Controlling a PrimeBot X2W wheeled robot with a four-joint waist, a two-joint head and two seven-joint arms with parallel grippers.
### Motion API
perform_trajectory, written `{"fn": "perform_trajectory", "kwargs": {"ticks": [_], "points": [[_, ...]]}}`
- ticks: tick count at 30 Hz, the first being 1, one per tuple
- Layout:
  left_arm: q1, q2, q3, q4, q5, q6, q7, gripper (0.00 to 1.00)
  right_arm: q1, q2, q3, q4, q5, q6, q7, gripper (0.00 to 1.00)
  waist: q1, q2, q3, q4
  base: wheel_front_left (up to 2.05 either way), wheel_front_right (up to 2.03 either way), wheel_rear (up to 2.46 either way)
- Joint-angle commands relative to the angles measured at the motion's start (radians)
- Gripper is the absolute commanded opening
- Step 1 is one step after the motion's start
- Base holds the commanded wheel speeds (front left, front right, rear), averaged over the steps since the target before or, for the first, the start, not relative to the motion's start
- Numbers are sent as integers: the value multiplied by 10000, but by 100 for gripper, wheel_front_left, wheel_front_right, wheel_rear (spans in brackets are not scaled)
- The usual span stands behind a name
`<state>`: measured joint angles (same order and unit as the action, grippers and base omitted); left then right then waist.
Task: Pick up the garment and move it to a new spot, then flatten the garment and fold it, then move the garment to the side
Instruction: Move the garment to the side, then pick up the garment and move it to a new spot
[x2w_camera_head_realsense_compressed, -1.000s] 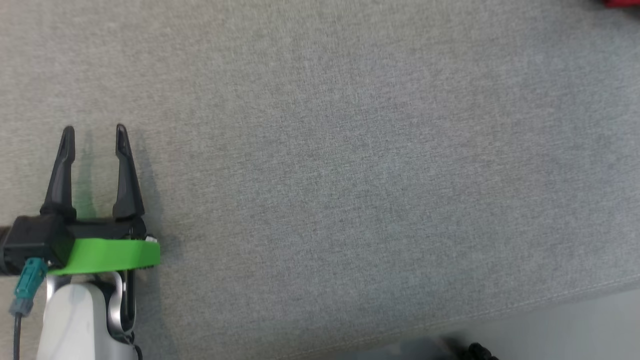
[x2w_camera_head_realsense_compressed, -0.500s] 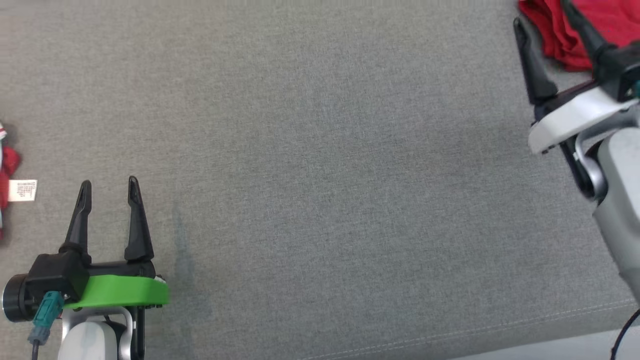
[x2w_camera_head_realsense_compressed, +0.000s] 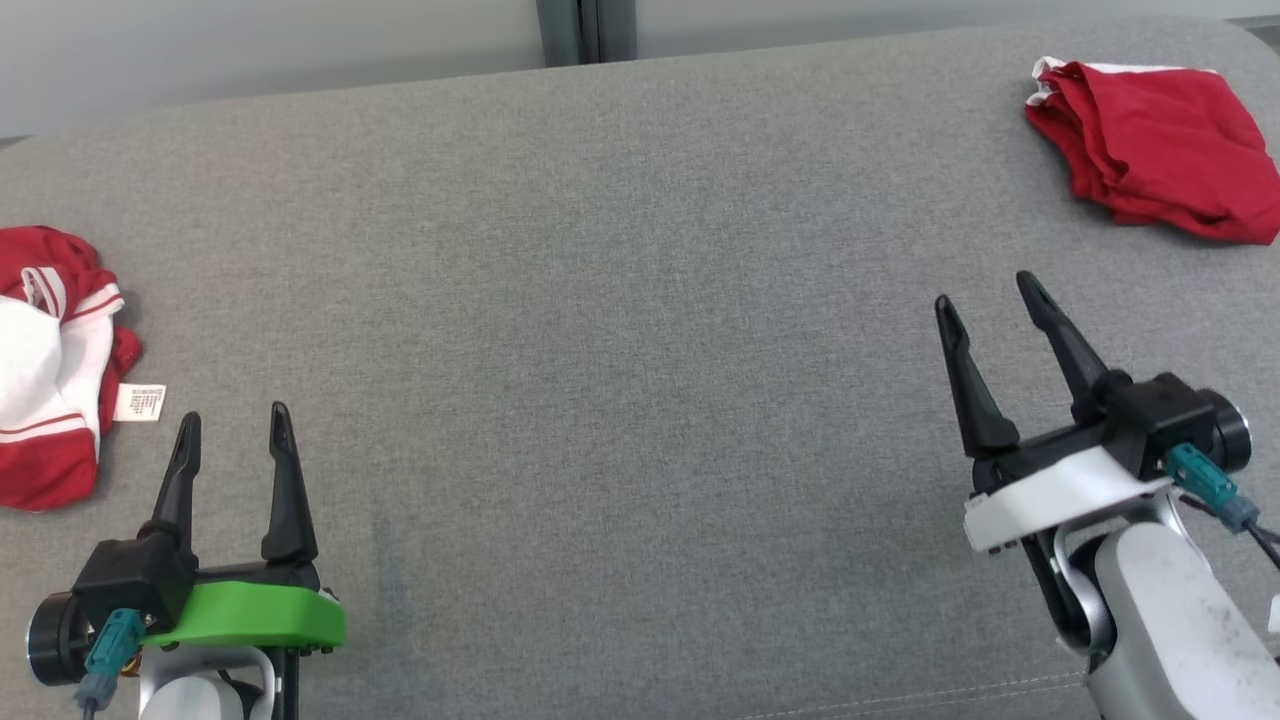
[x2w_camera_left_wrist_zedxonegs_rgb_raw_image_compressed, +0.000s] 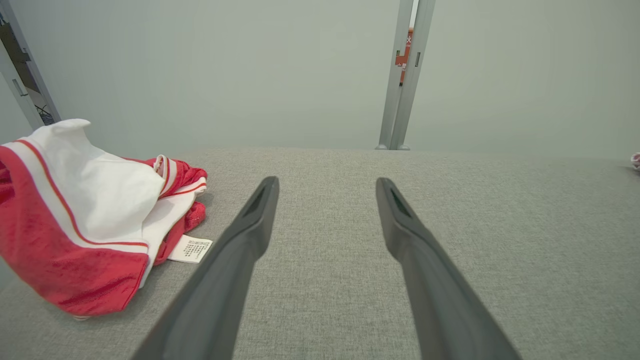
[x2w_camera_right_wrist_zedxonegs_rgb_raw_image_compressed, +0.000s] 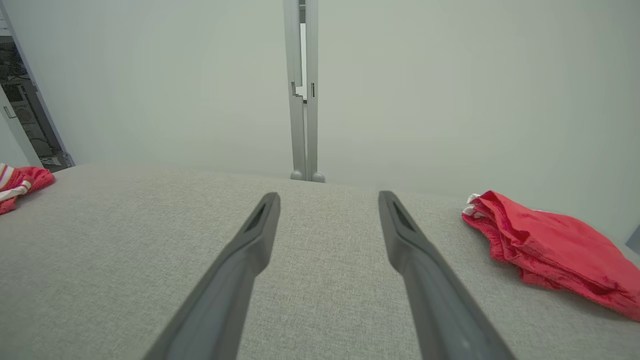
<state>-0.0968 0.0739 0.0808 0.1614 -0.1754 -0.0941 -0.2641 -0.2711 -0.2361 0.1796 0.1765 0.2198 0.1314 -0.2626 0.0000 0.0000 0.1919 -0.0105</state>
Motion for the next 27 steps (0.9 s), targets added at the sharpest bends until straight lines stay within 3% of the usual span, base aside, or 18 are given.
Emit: {"fn": "perform_trajectory", "kwargs": {"ticks": [1, 10, 27], "points": [[166, -29, 12, 58, -66, -34, 3, 100, 377, 151, -140, -184, -59, -12, -28, 100, 0, 0, -236, 94, 0, 0, 0], [364, -104, 23, 324, -80, -101, 3, 100, 1942, 897, -577, -938, -382, -12, -28, 100, 0, 0, -685, 170, 0, 0, 0], [451, -138, -55, 508, 28, -222, 3, 100, 2446, 1472, -1201, -1168, -643, -12, -29, 100, 0, 0, -944, 235, 0, 0, 0]]}}
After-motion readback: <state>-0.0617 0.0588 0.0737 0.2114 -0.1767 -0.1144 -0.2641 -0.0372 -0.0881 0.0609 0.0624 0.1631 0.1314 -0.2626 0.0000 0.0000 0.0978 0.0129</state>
